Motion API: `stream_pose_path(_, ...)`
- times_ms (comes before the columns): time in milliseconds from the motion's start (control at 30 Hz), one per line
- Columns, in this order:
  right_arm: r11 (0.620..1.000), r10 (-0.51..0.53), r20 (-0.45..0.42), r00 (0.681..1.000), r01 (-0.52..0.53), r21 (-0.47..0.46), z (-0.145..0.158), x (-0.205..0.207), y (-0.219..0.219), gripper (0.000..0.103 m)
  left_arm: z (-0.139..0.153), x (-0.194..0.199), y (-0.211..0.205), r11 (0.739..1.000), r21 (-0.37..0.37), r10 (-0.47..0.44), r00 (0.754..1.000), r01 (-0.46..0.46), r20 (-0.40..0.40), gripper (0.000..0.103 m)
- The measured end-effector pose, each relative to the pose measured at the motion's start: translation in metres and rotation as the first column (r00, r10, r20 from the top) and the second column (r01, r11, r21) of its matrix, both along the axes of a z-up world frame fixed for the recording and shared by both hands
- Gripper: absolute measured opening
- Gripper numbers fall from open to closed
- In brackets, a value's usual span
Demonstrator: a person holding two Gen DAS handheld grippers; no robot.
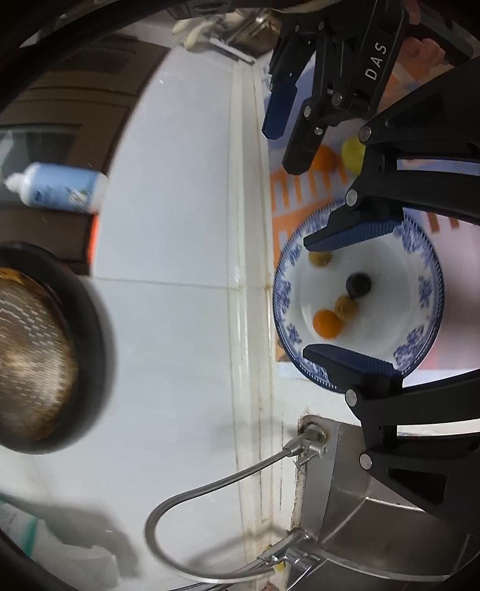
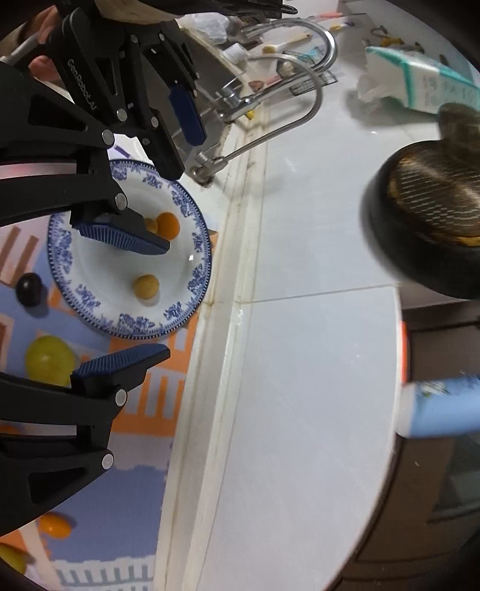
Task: Organize fruits
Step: 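Withdraw both open grippers from the plate toward the fruits on the mat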
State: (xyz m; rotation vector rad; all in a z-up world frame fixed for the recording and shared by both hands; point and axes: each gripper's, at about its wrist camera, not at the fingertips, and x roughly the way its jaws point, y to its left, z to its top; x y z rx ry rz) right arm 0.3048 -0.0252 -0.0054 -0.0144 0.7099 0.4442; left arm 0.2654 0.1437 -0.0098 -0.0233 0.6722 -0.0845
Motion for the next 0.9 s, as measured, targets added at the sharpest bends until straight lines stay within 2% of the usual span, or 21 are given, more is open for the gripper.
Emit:
stream_pose_path(233,0.999,-0.034,0.063,0.997,0.033,0.006,0.019,-0.034,-0.023,0.062,0.019,-0.035,-0.018,1.000,0.016,-0.010,0.998,0.009,0.065,0.062)
stream_pose_path(367,0.999,-0.052,0.091,0.994,0.052,0.005,0.025,-0.052,-0.035,0.063,0.026,-0.054,-0.029,1.000,0.022,-0.025,0.996,0.023,0.088,0.067)
stream_pose_path(500,0.997,-0.072,0.108,0.992,0.073,-0.001,0.027,-0.071,-0.048,0.069,0.030,-0.070,-0.040,0.998,-0.024,-0.058,0.993,0.060,0.102,0.070)
stream_pose_path(600,0.997,-0.083,0.103,0.991,0.083,0.002,0.024,-0.084,-0.057,0.069,0.032,-0.080,-0.049,0.997,-0.025,-0.066,0.992,0.069,0.107,0.075)
stream_pose_path(900,0.988,-0.155,0.088,0.984,0.156,-0.001,0.014,-0.114,-0.088,0.072,0.028,-0.098,-0.070,0.996,-0.001,-0.089,0.991,0.089,0.103,0.078)
